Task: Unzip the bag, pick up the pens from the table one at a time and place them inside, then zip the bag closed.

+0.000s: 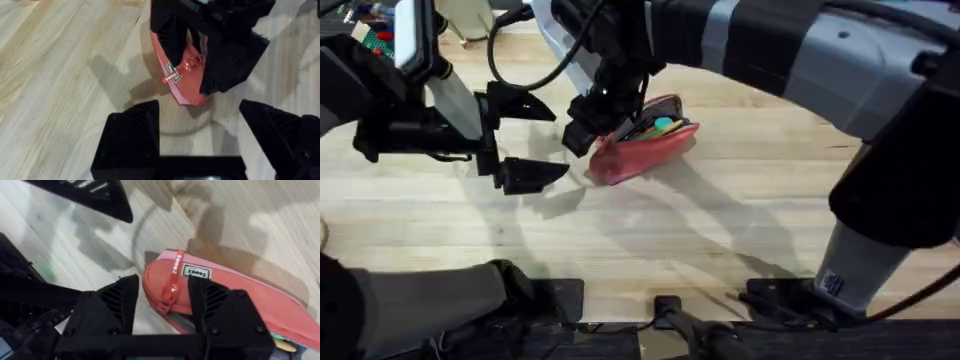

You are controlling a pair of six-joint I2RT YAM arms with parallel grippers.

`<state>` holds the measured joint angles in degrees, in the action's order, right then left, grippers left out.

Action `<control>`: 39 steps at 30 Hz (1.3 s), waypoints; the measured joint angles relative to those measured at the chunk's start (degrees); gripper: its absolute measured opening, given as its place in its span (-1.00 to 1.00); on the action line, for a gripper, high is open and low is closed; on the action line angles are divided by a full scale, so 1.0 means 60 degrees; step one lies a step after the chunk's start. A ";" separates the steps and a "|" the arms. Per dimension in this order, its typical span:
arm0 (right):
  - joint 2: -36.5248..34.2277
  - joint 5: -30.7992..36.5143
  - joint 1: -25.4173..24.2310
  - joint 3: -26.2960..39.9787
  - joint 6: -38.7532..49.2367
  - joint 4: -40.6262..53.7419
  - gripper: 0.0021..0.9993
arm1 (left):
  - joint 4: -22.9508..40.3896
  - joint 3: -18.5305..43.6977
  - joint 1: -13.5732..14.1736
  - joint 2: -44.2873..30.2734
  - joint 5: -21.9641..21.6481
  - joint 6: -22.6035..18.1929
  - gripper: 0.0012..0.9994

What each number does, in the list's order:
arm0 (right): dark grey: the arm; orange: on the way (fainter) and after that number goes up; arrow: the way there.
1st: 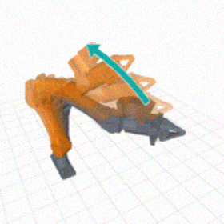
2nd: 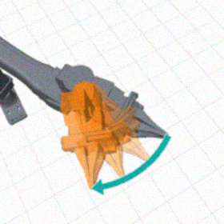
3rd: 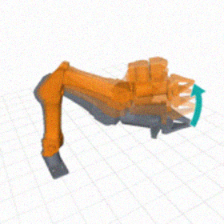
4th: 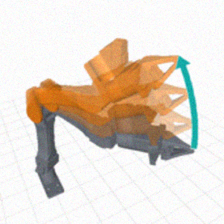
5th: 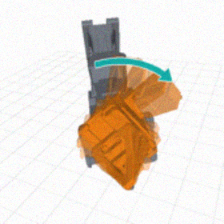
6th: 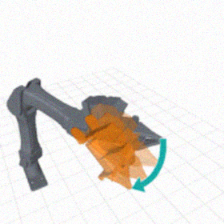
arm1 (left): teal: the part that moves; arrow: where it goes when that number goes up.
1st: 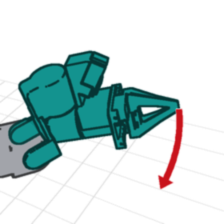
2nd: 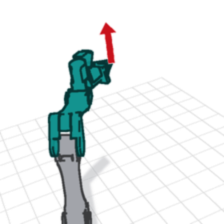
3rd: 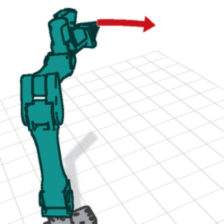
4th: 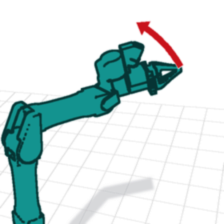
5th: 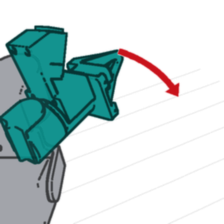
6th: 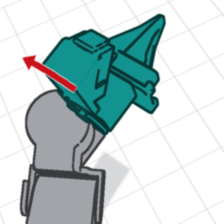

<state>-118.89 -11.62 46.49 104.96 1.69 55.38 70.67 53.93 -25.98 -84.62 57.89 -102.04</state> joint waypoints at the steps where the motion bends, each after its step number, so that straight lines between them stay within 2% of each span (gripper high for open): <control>1: 0.0000 0.0000 0.0015 -0.0002 0.0000 0.0021 0.14 | 0.0000 0.0000 0.0000 0.0003 0.0000 0.0000 0.99; 7: 0.0000 0.0004 0.0016 -0.0002 0.0000 0.0167 -0.06 | 0.0000 0.0000 0.0000 0.0004 0.0000 0.0000 0.99; 11: 0.0000 0.0004 0.0020 -0.0002 0.0000 0.0167 -0.30 | 0.0000 0.0000 0.0000 0.0004 0.0000 0.0000 0.99; 13: 0.0000 0.0006 0.0018 -0.0002 0.0000 0.0167 -0.48 | 0.0000 0.0000 0.0000 0.0004 0.0000 0.0000 0.99; 16: 0.0000 0.0004 0.0020 -0.0003 -0.0022 0.0160 -0.89 | 0.0000 0.0000 0.0000 0.0004 0.0000 0.0000 0.99; 17: -0.0001 0.0000 0.0020 -0.0005 -0.0029 0.0153 -0.92 | 0.0000 0.0000 0.0000 0.0004 0.0000 0.0000 0.99; 39: 0.0022 -0.0002 -0.0028 -0.0005 -0.0031 0.0062 -0.94 | 0.0000 0.0000 0.0000 0.0004 0.0000 0.0000 0.99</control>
<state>-118.76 -11.63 46.33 104.92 1.51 55.75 70.67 53.93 -25.98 -84.60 57.89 -102.04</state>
